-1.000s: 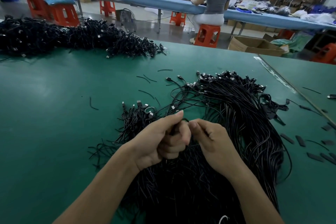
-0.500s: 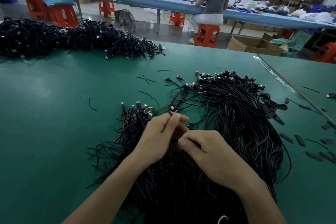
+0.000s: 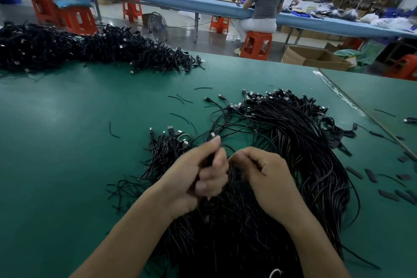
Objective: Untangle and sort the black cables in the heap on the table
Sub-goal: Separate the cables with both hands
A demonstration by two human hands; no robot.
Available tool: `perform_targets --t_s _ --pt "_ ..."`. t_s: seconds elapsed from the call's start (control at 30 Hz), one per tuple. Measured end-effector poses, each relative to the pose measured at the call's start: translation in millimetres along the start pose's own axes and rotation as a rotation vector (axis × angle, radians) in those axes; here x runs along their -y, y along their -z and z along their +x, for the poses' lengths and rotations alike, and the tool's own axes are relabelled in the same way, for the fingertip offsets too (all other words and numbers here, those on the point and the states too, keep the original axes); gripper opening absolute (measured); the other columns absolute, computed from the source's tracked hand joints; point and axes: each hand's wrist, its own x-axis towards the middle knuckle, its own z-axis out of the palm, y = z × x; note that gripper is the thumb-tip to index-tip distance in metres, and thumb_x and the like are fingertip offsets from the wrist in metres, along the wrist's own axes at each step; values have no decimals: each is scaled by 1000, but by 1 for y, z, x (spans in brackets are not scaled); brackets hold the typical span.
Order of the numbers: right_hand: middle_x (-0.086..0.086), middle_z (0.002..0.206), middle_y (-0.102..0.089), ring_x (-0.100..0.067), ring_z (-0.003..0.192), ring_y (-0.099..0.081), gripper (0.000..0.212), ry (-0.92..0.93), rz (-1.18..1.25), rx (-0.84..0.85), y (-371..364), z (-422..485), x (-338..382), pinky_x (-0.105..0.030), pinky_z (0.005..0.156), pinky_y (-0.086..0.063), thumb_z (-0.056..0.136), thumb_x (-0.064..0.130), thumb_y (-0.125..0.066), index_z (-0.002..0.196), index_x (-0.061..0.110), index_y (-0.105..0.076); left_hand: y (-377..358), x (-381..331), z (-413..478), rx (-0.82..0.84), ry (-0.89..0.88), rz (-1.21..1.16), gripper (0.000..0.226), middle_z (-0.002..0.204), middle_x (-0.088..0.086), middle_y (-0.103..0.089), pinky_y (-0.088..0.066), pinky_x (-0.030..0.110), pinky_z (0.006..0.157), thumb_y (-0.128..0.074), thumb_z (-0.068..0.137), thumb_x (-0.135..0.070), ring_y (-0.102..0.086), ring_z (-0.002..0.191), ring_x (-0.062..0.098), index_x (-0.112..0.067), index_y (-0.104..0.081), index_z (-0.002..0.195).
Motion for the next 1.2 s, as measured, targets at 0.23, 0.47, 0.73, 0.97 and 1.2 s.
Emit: perform_targets --t_s 0.23,0.47,0.73,0.97,1.2 --pt "2 64 -51 -6 52 -40 29 -53 -216 339 -4 -11 5 -41 54 -40 102 36 -48 77 24 -56 9 1 15 -311 -455 24 43 104 12 -75 -58 28 83 -47 94 -36 -72 102 24 -7 -74 109" --pt "13 76 -63 -3 75 -60 9 104 -177 29 15 1 19 -11 66 -43 86 27 -75 78 29 -71 5 15 4 -271 -144 893 52 60 1 -69 -49 25 52 -38 102 -46 -64 52 15 -19 -70 71" --pt "2 63 -63 -12 52 -50 19 17 -43 11 2 0 10 -32 52 -44 95 34 -59 81 36 -71 -1 -6 -5 -60 -33 60 50 42 -10 -31 -27 16 35 -45 101 -42 -29 32 3 -19 -52 57" --pt "0 72 -58 -17 61 -52 30 -62 -303 379 -16 -17 9 -43 62 -47 103 37 -45 80 20 -56 10 -3 12 -409 -419 -181 44 82 10 -74 -59 23 66 -44 102 -29 -74 81 21 -4 -77 86" --pt "15 80 -62 -1 82 -60 17 62 -329 210 11 -11 19 -16 71 -46 91 43 -61 83 31 -71 16 12 3 -347 -248 961 42 74 1 -74 -51 19 65 -41 105 -32 -70 69 10 -13 -74 85"
